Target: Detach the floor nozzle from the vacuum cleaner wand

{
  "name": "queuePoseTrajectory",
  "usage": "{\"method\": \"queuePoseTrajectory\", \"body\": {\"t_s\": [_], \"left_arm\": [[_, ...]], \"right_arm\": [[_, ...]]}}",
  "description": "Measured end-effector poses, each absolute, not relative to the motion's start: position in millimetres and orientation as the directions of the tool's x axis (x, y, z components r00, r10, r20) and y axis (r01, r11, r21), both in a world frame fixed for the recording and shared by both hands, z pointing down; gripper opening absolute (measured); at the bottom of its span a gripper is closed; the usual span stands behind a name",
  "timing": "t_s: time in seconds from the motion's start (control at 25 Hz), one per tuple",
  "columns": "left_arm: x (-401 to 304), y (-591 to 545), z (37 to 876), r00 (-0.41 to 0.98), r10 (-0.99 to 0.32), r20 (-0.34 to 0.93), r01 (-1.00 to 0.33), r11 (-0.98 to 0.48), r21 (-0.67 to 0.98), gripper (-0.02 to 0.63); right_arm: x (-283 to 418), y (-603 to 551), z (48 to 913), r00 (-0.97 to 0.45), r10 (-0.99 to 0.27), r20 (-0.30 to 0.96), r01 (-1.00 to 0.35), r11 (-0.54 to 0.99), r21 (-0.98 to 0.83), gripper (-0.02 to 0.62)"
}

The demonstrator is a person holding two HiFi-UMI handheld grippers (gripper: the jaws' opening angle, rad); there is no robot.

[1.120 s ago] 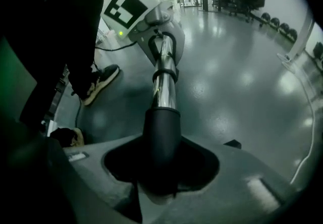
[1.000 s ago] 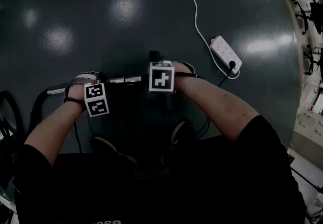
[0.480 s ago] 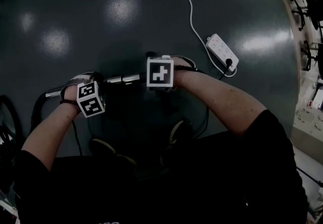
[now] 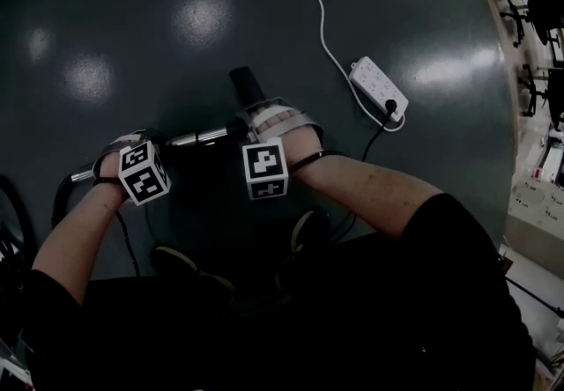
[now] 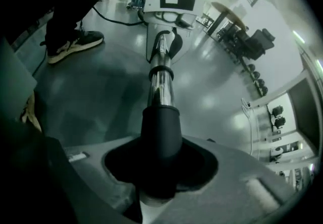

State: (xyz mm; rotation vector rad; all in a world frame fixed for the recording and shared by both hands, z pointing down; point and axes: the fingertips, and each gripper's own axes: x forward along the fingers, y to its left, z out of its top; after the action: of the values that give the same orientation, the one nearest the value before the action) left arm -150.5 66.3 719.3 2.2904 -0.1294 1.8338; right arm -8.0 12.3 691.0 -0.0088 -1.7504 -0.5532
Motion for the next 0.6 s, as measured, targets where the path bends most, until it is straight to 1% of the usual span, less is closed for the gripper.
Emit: {"method": "queuePoseTrajectory", "body": {"t_s": [0.04,0.08,0.16,0.32,0.44,0.52,0.6], "left_arm": [[-151.8,66.6,719.6,0.222,0.058,0.973,-0.197,-0.975,0.103,0.161],[-152.8,67.1,720.1,0.217,0.057,0.975,-0.196,-0.975,0.101,0.161],[-153.5,68.6,720.2,0.204,0.058,0.977,-0.187,-0.977,0.097,0.161],[-151.4,67.6,716.4,0.197,0.046,0.979,-0.176,-0.981,0.081,0.16],[-147.4,67.6,713.7,0.206,0.045,0.978,-0.163,-0.983,0.079,0.158],[-143.5,65.8,711.6,0.216,0.038,0.976,-0.154,-0.985,0.073,0.158],[-141.8,64.8,710.0,0.218,0.033,0.975,-0.149,-0.987,0.067,0.158]], "right_arm": [[-9.2,14.6,692.7,-0.267,-0.25,0.931,0.294,0.899,0.325,0.14],[-10.2,18.8,694.0,-0.27,-0.186,0.945,0.282,0.923,0.262,0.138],[-11.6,28.8,692.7,-0.277,-0.015,0.961,0.245,0.966,0.086,0.138],[-10.7,38.4,678.6,-0.268,0.254,0.929,0.194,0.959,-0.206,0.14],[2.7,47.7,670.0,-0.234,0.465,0.854,0.087,0.884,-0.459,0.143],[1.8,51.8,663.8,-0.265,0.591,0.762,0.03,0.795,-0.606,0.145],[1.3,55.3,657.5,-0.285,0.679,0.676,-0.017,0.702,-0.712,0.146]]}}
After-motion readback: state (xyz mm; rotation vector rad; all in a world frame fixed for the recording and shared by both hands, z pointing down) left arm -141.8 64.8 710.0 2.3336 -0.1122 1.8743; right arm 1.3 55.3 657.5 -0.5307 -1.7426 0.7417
